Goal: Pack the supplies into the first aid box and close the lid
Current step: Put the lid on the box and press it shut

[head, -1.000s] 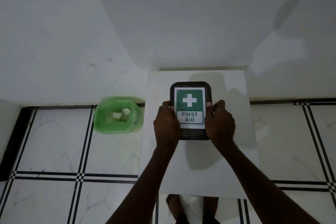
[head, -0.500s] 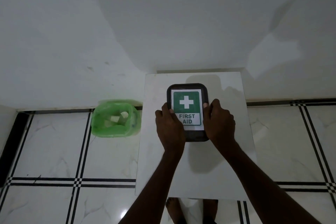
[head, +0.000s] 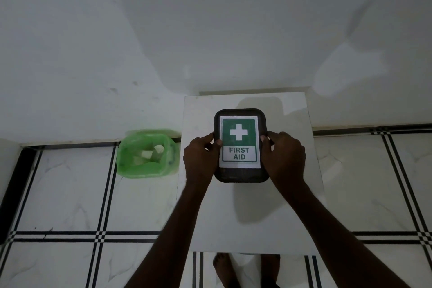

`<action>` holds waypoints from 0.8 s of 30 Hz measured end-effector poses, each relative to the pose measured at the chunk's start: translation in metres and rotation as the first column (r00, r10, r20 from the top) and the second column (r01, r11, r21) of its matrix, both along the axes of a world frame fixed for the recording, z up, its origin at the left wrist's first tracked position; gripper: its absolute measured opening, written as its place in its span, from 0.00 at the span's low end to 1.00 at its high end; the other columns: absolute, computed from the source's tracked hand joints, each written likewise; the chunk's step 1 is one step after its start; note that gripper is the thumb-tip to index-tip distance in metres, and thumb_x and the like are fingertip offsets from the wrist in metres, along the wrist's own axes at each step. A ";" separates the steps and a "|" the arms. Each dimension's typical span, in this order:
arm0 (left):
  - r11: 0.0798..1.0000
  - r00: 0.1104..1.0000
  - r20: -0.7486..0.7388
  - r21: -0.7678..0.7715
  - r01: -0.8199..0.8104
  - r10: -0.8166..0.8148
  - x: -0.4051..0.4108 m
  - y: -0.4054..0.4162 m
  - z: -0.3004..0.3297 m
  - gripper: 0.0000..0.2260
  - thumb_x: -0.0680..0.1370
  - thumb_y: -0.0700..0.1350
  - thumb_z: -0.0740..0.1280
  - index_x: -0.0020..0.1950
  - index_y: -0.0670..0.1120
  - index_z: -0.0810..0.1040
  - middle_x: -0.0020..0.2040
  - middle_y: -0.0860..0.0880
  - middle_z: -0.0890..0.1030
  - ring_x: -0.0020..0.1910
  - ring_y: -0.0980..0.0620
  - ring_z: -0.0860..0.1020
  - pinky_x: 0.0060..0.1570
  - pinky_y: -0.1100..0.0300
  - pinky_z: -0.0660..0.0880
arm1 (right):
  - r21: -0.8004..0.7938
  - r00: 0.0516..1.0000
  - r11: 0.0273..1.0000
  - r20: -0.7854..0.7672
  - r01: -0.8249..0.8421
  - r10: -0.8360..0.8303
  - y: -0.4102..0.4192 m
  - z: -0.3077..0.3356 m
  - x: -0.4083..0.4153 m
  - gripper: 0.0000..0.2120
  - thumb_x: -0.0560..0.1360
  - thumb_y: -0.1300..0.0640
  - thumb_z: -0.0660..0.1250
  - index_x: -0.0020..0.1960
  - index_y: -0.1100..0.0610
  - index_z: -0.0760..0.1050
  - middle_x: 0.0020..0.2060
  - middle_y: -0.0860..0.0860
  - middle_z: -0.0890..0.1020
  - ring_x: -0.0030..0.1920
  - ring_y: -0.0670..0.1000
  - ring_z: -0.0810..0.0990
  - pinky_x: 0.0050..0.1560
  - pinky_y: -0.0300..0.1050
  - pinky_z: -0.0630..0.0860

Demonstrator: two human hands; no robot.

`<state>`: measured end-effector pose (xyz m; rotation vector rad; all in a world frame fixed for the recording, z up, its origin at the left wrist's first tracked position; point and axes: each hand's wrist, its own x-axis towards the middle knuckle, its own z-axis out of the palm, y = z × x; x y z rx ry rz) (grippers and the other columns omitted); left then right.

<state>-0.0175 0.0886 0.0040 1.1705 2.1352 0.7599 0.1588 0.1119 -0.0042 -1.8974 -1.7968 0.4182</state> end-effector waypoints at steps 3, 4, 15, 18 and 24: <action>0.998 0.998 -0.063 -0.060 0.019 -0.023 0.001 0.005 -0.001 0.15 0.77 0.52 0.67 0.61 0.51 0.82 0.43 0.46 0.84 0.44 0.47 0.81 0.45 0.57 0.75 | 0.002 1.000 1.000 0.019 0.011 -0.011 0.004 0.000 0.001 0.12 0.76 0.54 0.68 0.45 0.64 0.82 0.36 0.58 0.82 0.34 0.56 0.81 0.36 0.40 0.72; 0.997 0.995 -0.099 -0.074 0.016 -0.023 0.002 0.006 -0.001 0.15 0.77 0.53 0.67 0.61 0.51 0.82 0.44 0.46 0.84 0.44 0.47 0.81 0.43 0.58 0.72 | 0.003 1.000 1.000 0.023 0.010 -0.010 0.007 0.000 0.000 0.12 0.76 0.54 0.68 0.45 0.64 0.82 0.36 0.58 0.82 0.34 0.57 0.81 0.36 0.41 0.74; 0.998 1.000 -0.007 -0.059 0.009 -0.009 0.002 0.008 0.012 0.15 0.76 0.48 0.69 0.62 0.50 0.82 0.42 0.47 0.87 0.44 0.48 0.83 0.46 0.58 0.76 | -0.132 0.998 0.991 -0.054 0.012 -0.020 0.029 0.012 0.002 0.14 0.76 0.49 0.67 0.55 0.57 0.81 0.44 0.54 0.86 0.42 0.55 0.85 0.45 0.48 0.82; 0.996 0.998 0.060 -0.088 0.008 -0.003 -0.001 0.010 0.006 0.18 0.75 0.49 0.70 0.64 0.54 0.80 0.40 0.50 0.87 0.44 0.49 0.84 0.49 0.54 0.80 | -0.096 0.997 0.994 -0.065 -0.057 0.051 0.068 0.018 -0.014 0.16 0.77 0.46 0.63 0.56 0.56 0.77 0.48 0.55 0.85 0.46 0.57 0.84 0.49 0.53 0.81; 0.994 0.990 0.144 -0.113 0.013 0.004 -0.005 0.014 0.002 0.19 0.74 0.48 0.71 0.65 0.53 0.79 0.41 0.48 0.87 0.43 0.47 0.85 0.52 0.49 0.81 | -0.225 0.983 0.957 -0.032 -0.182 0.179 0.114 0.002 -0.030 0.19 0.81 0.47 0.56 0.46 0.61 0.78 0.45 0.60 0.83 0.47 0.62 0.81 0.49 0.52 0.76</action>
